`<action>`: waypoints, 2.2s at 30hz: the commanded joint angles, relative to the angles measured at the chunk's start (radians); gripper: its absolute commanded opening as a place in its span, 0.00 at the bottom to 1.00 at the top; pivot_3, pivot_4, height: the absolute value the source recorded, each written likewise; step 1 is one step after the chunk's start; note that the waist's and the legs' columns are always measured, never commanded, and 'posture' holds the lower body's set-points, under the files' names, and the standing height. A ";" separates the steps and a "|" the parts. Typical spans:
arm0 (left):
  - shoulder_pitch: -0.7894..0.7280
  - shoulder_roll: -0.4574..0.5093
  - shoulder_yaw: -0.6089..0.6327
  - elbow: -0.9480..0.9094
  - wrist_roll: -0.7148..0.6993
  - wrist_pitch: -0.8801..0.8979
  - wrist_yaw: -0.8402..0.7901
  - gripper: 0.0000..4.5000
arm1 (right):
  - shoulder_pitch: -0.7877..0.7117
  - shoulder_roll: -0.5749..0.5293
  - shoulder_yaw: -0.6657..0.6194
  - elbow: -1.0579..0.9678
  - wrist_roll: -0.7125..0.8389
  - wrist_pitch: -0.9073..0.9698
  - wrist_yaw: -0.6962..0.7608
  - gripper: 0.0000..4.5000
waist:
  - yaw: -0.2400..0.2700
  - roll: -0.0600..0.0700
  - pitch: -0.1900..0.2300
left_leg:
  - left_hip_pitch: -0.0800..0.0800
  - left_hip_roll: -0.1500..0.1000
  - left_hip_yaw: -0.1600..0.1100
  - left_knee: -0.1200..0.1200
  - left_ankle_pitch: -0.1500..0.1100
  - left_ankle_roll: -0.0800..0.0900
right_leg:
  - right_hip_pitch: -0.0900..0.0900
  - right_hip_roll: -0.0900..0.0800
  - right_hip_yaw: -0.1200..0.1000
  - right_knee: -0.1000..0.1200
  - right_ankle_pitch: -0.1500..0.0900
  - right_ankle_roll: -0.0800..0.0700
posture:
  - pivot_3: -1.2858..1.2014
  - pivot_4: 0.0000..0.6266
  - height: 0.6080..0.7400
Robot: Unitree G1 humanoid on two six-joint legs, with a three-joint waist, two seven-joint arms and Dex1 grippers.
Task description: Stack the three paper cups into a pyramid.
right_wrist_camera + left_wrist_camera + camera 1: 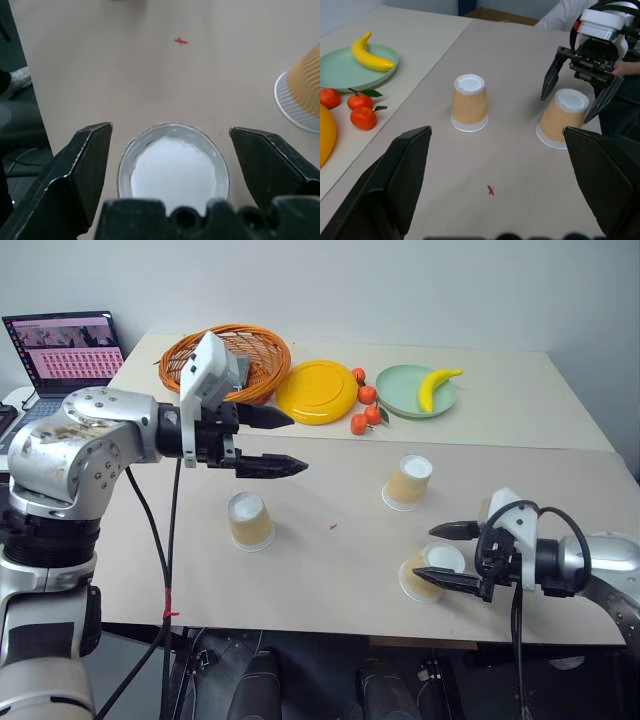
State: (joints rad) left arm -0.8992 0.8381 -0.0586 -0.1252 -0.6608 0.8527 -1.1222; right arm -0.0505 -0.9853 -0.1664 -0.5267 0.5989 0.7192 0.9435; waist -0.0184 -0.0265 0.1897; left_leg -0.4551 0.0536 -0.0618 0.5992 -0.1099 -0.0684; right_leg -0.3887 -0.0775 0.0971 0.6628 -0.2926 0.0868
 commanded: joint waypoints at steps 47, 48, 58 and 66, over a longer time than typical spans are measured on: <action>0.514 0.144 0.474 -0.533 -0.172 0.274 0.389 1.00 | -0.782 0.524 0.525 0.868 -0.422 -0.480 0.236 0.60 | -0.029 -0.002 0.000 | 0.009 0.001 0.000 0.000 0.000 -0.001 | 0.005 0.001 0.000 0.003 0.001 -0.001 | 0.52 0.24 0.94; 0.517 0.142 0.474 -0.536 -0.180 0.275 0.397 1.00 | -0.791 0.532 0.522 0.885 -0.428 -0.487 0.235 0.60 | -0.030 -0.002 -0.001 | 0.010 0.002 0.000 -0.001 0.000 -0.001 | 0.006 0.001 0.000 0.003 0.001 -0.001 | 0.52 0.24 0.94; 0.482 0.142 0.412 -0.503 -0.208 0.242 0.439 1.00 | -0.805 0.511 0.438 0.795 -0.400 -0.468 0.254 0.99 | -0.025 -0.002 0.000 | 0.005 0.001 0.000 -0.004 0.001 -0.002 | 0.001 0.001 0.000 0.002 0.002 -0.002 | 0.52 0.24 0.94; 0.424 0.140 0.325 -0.440 -0.185 0.185 0.416 1.00 | -0.787 0.386 0.299 0.563 -0.254 -0.290 0.301 0.99 | -0.023 -0.002 0.000 | 0.005 0.001 0.000 -0.006 0.001 -0.002 | 0.000 0.001 0.000 0.001 0.001 -0.002 | 0.52 0.24 0.94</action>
State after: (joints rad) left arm -0.4492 0.9759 0.2673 -0.5701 -0.8584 1.0725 -0.6976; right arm -0.8348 -0.5759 0.1874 0.1072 0.2948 0.3876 1.2330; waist -0.0410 -0.0282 0.1893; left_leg -0.4504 0.0546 -0.0619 0.5928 -0.1091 -0.0700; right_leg -0.3885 -0.0768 0.0969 0.6636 -0.2912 0.0845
